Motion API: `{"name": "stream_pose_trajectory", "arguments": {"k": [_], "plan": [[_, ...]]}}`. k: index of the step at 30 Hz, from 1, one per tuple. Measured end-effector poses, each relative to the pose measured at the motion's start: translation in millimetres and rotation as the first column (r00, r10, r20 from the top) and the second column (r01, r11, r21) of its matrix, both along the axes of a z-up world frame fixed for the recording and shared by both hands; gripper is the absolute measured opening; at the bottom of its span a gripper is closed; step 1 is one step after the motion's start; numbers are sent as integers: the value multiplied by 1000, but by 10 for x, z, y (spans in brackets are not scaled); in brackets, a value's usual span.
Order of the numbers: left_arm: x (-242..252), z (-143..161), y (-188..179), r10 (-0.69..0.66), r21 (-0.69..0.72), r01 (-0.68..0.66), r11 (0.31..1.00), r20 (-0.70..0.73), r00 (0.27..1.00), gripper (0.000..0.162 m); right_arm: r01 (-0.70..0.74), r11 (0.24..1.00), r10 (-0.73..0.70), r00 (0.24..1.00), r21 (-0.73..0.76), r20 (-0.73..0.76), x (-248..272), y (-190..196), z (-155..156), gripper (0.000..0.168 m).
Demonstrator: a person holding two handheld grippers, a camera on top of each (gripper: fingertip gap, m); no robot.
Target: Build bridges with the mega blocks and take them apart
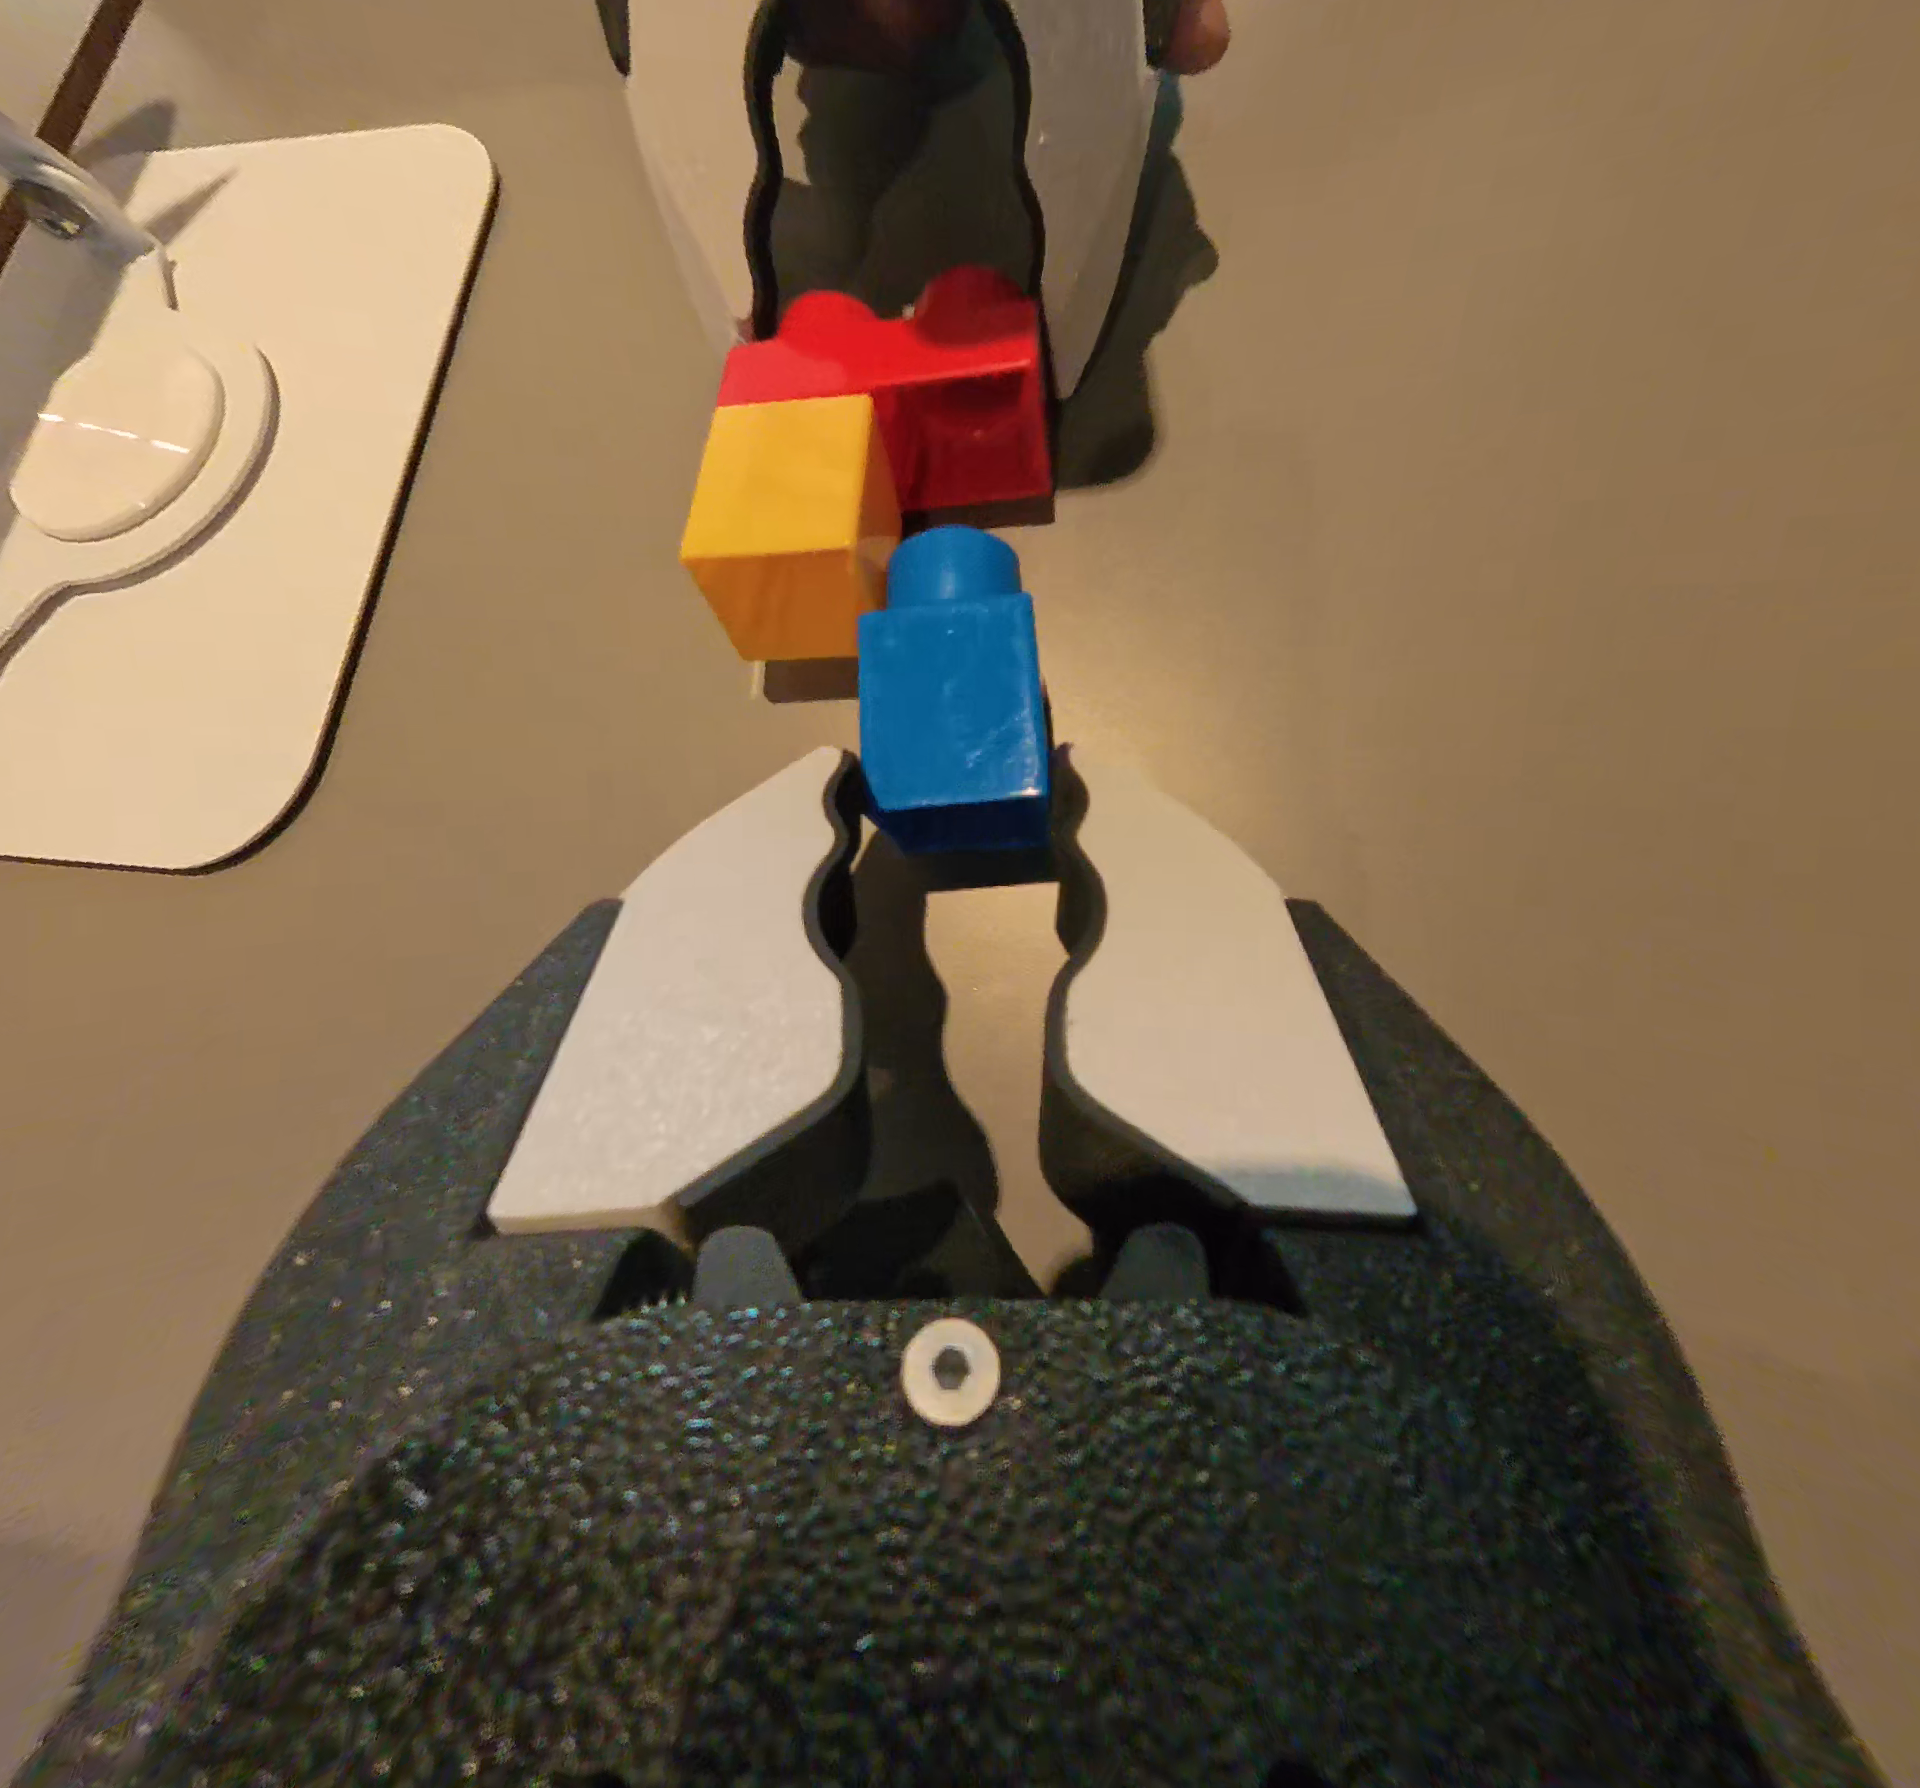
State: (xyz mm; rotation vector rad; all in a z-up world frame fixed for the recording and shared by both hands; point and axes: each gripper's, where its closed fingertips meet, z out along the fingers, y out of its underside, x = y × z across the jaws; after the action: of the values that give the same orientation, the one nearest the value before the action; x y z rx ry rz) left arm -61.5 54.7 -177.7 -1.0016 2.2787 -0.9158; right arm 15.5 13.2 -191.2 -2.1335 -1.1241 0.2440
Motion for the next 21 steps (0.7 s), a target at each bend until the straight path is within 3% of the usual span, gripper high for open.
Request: {"name": "stream_pose_trajectory", "arguments": {"k": [21], "plan": [[225,-25,-167,-30,65,28,997,37,999,35,23,999,-19,997,-40,81,15,-17,-2,64]]}}
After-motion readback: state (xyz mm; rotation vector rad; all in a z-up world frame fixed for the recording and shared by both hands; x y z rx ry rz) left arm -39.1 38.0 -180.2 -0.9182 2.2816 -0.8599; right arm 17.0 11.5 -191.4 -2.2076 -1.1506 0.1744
